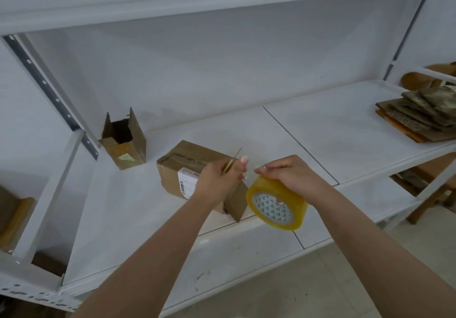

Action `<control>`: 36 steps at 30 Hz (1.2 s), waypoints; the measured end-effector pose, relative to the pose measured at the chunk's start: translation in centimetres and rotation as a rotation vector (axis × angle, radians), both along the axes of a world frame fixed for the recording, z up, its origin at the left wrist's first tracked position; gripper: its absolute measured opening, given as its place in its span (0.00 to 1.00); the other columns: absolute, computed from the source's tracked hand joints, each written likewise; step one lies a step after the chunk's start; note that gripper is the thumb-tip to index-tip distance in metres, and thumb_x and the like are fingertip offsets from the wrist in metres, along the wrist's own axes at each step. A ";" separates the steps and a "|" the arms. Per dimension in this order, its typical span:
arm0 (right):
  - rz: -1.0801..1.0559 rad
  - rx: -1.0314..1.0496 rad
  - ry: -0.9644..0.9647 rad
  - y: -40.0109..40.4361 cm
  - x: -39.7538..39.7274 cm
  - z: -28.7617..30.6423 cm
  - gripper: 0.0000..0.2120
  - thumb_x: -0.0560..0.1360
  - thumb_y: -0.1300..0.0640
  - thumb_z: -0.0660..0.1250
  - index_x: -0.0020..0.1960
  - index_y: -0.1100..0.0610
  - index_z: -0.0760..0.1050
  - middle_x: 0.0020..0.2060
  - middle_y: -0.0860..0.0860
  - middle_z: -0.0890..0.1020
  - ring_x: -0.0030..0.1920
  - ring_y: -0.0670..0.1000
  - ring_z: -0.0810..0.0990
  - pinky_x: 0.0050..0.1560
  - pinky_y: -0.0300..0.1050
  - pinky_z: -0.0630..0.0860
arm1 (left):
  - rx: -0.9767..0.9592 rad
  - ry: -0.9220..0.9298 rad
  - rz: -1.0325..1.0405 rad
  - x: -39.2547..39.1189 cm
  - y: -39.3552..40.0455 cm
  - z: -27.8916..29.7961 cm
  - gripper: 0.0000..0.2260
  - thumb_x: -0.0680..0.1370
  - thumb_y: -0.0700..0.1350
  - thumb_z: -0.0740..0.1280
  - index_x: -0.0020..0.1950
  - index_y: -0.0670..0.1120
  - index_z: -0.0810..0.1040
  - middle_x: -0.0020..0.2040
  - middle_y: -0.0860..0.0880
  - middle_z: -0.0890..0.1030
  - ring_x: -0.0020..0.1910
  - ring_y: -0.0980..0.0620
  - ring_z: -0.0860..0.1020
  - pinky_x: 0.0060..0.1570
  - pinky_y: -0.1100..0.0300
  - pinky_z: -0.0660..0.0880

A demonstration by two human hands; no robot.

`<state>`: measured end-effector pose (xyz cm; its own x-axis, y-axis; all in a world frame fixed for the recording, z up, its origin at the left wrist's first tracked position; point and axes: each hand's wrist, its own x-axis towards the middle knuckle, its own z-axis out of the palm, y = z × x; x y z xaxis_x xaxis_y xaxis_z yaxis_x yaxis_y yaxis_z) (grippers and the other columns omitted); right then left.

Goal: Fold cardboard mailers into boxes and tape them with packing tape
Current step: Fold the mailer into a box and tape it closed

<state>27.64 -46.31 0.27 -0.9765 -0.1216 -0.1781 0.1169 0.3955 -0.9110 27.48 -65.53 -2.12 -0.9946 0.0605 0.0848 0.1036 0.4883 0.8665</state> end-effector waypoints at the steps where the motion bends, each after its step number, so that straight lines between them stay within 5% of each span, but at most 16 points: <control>1: -0.001 0.001 0.003 -0.1 -0.1 0.1 0.06 0.74 0.52 0.71 0.48 0.49 0.86 0.43 0.47 0.86 0.47 0.50 0.84 0.52 0.51 0.81 | 0.045 -0.003 -0.031 0.1 0.5 0.2 0.30 0.66 0.77 0.59 0.43 0.52 0.82 0.38 0.54 0.84 0.42 0.56 0.82 0.47 0.56 0.77; 6: -0.056 -0.007 -0.002 -0.1 -0.8 0.0 0.08 0.72 0.48 0.73 0.48 0.50 0.86 0.45 0.48 0.86 0.48 0.52 0.83 0.54 0.55 0.80 | -0.067 0.118 0.201 -0.6 -0.1 0.6 0.19 0.71 0.69 0.65 0.43 0.53 0.80 0.36 0.57 0.80 0.37 0.57 0.79 0.34 0.63 0.70; 10: -0.147 -0.017 -0.014 0.4 -1.4 -0.7 0.09 0.72 0.49 0.74 0.49 0.50 0.85 0.48 0.49 0.85 0.49 0.52 0.82 0.57 0.53 0.79 | -0.680 0.062 0.236 -0.4 -1.2 -1.1 0.26 0.72 0.71 0.62 0.62 0.56 0.76 0.60 0.57 0.77 0.50 0.49 0.80 0.38 0.59 0.70; 13: -0.154 -0.012 -0.026 -0.1 -1.8 -1.0 0.08 0.73 0.50 0.72 0.51 0.50 0.85 0.51 0.49 0.84 0.51 0.51 0.81 0.57 0.51 0.79 | -0.861 0.062 0.173 0.1 -1.2 -2.6 0.27 0.76 0.67 0.59 0.71 0.56 0.68 0.73 0.61 0.66 0.57 0.48 0.79 0.39 0.57 0.72; 17: -0.133 -0.016 -0.031 -1.1 -2.3 -1.0 0.07 0.73 0.50 0.72 0.50 0.49 0.85 0.49 0.48 0.84 0.50 0.51 0.81 0.58 0.51 0.78 | -0.804 0.079 0.099 -0.1 -4.3 -2.7 0.20 0.79 0.59 0.60 0.72 0.61 0.68 0.72 0.65 0.67 0.59 0.51 0.78 0.45 0.57 0.74; 22: -0.068 -0.006 -0.030 -2.9 -3.0 -0.2 0.07 0.72 0.49 0.73 0.47 0.50 0.86 0.46 0.49 0.85 0.48 0.51 0.83 0.56 0.53 0.80 | -0.423 0.070 -0.277 0.7 -11.2 -1.6 0.20 0.77 0.47 0.69 0.66 0.63 0.73 0.66 0.71 0.69 0.67 0.59 0.72 0.67 0.56 0.69; 25: 0.024 0.035 -0.040 -4.3 -3.3 0.5 0.07 0.72 0.50 0.74 0.47 0.52 0.86 0.45 0.49 0.86 0.46 0.51 0.84 0.54 0.54 0.81 | -0.375 -0.018 -0.287 1.2 -14.6 -1.8 0.22 0.75 0.37 0.70 0.64 0.58 0.77 0.66 0.65 0.74 0.66 0.61 0.73 0.68 0.54 0.69; 28: 0.102 0.089 -0.047 -5.7 -3.5 1.2 0.08 0.71 0.51 0.74 0.49 0.52 0.86 0.48 0.49 0.86 0.46 0.51 0.84 0.52 0.53 0.81 | -0.240 -0.083 -0.269 1.6 -15.4 -1.9 0.21 0.74 0.39 0.72 0.62 0.59 0.78 0.64 0.61 0.77 0.62 0.62 0.76 0.64 0.61 0.72; 32: 0.174 0.084 -0.072 -6.5 -3.5 2.1 0.04 0.73 0.54 0.73 0.46 0.52 0.86 0.42 0.47 0.86 0.38 0.48 0.85 0.32 0.44 0.81 | 0.028 0.011 0.112 1.9 -14.6 -2.2 0.09 0.76 0.51 0.70 0.55 0.60 0.81 0.51 0.66 0.81 0.51 0.65 0.79 0.48 0.73 0.72; 34: 0.204 0.124 -0.069 -6.6 -3.4 2.4 0.04 0.73 0.52 0.73 0.46 0.49 0.86 0.42 0.47 0.86 0.40 0.50 0.85 0.33 0.45 0.81 | -0.111 0.046 0.443 1.8 -15.2 -2.9 0.05 0.79 0.52 0.66 0.51 0.56 0.81 0.46 0.59 0.82 0.45 0.59 0.79 0.44 0.64 0.73; 36: 0.226 0.153 -0.059 -6.8 -3.1 2.6 0.04 0.73 0.50 0.73 0.45 0.47 0.86 0.43 0.46 0.86 0.44 0.50 0.85 0.40 0.49 0.83 | -0.424 -0.123 0.566 2.2 -16.3 -4.3 0.09 0.81 0.53 0.60 0.53 0.51 0.76 0.47 0.51 0.81 0.43 0.50 0.77 0.42 0.58 0.71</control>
